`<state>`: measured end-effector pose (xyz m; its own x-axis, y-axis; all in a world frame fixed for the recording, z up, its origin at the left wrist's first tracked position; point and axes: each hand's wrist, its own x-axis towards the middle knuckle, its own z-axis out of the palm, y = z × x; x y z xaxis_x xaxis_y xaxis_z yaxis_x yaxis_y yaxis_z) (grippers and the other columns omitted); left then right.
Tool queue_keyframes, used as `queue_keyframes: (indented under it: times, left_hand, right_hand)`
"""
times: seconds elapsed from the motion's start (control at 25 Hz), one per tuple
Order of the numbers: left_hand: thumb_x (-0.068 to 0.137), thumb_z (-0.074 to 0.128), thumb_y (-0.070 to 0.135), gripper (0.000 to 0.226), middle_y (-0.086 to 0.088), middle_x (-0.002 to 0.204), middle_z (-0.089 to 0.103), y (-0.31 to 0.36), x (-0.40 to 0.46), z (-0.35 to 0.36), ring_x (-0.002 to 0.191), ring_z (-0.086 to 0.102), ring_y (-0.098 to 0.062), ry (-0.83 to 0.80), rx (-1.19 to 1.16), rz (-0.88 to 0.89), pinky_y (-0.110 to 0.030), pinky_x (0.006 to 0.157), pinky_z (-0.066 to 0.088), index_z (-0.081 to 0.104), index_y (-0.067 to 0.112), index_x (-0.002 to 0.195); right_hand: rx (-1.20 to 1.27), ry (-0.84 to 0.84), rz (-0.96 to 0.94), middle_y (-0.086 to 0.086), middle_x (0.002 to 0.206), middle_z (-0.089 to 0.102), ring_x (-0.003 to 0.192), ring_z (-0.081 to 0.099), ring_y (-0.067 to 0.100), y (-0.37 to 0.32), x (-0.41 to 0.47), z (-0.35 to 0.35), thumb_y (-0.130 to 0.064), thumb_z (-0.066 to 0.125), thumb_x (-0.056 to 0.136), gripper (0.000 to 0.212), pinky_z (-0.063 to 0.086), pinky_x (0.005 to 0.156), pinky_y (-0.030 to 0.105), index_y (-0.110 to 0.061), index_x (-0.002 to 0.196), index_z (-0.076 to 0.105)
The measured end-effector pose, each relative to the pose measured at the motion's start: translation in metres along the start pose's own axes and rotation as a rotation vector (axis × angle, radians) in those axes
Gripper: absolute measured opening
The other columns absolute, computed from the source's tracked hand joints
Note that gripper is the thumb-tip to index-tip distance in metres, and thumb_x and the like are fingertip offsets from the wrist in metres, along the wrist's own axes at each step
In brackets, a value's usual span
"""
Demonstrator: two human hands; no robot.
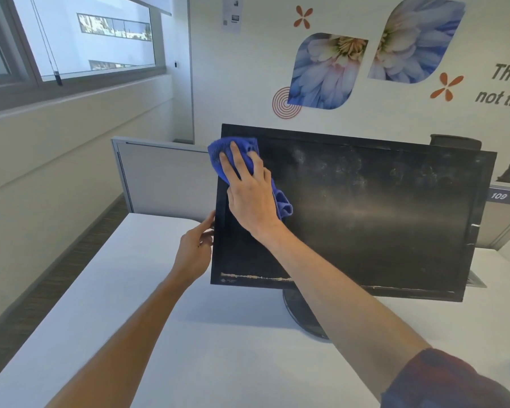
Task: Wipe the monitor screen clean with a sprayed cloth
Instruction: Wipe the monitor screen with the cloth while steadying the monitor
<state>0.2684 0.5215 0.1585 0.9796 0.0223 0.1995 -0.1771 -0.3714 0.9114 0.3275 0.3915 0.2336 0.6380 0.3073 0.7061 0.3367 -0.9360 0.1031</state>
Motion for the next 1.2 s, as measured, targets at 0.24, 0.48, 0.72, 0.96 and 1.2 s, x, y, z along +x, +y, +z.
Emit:
queue_keyframes:
  times: [0.24,0.48,0.72,0.96,1.2]
  left_hand:
    - [0.094,0.027,-0.012,0.061,-0.003,0.143,0.051,-0.013,-0.006,0.000,0.130,0.051,-0.024,-0.031,-0.086,-0.014,-0.048,0.106,0.044,0.037,0.018,0.146]
    - [0.094,0.029,-0.010,0.055,-0.007,0.139,0.055,-0.010,-0.018,0.002,0.128,0.051,-0.022,-0.019,-0.254,-0.053,-0.042,0.107,0.043,0.045,0.013,0.141]
    - [0.103,0.031,0.015,0.034,-0.004,0.126,0.061,-0.007,-0.020,-0.002,0.117,0.058,-0.023,0.061,-0.393,-0.186,-0.040,0.102,0.047,0.056,0.019,0.125]
    - [0.104,0.031,0.026,0.035,-0.004,0.130,0.059,0.002,-0.020,-0.001,0.116,0.058,-0.023,0.043,-0.355,-0.139,-0.034,0.097,0.049,0.054,0.016,0.128]
    - [0.105,0.028,0.020,0.034,-0.007,0.129,0.059,0.002,-0.013,-0.003,0.115,0.058,-0.024,0.036,-0.204,-0.074,-0.045,0.103,0.046,0.053,0.016,0.128]
  right_hand:
    - [0.033,-0.083,0.020,0.007,0.153,0.036,0.133,0.038,0.036,-0.019,-0.059,0.009,-0.016,0.060,0.087,0.057,0.046,0.097,0.047,-0.017,0.142,0.045]
    - [0.015,-0.159,0.016,0.007,0.149,0.042,0.125,0.047,0.036,-0.036,-0.109,0.016,-0.019,0.072,0.079,0.063,0.051,0.089,0.044,-0.018,0.138,0.050]
    - [0.022,-0.241,0.027,0.003,0.145,0.047,0.121,0.052,0.033,-0.046,-0.144,0.020,-0.031,0.081,0.070,0.072,0.052,0.087,0.041,-0.020,0.135,0.052]
    - [0.038,-0.333,-0.058,0.001,0.146,0.044,0.124,0.048,0.030,-0.048,-0.188,0.026,-0.030,0.081,0.069,0.076,0.052,0.088,0.043,-0.020,0.137,0.049]
    - [0.088,-0.322,-0.099,-0.001,0.143,0.049,0.122,0.050,0.028,-0.039,-0.200,0.021,-0.029,0.078,0.072,0.064,0.053,0.088,0.041,-0.021,0.131,0.054]
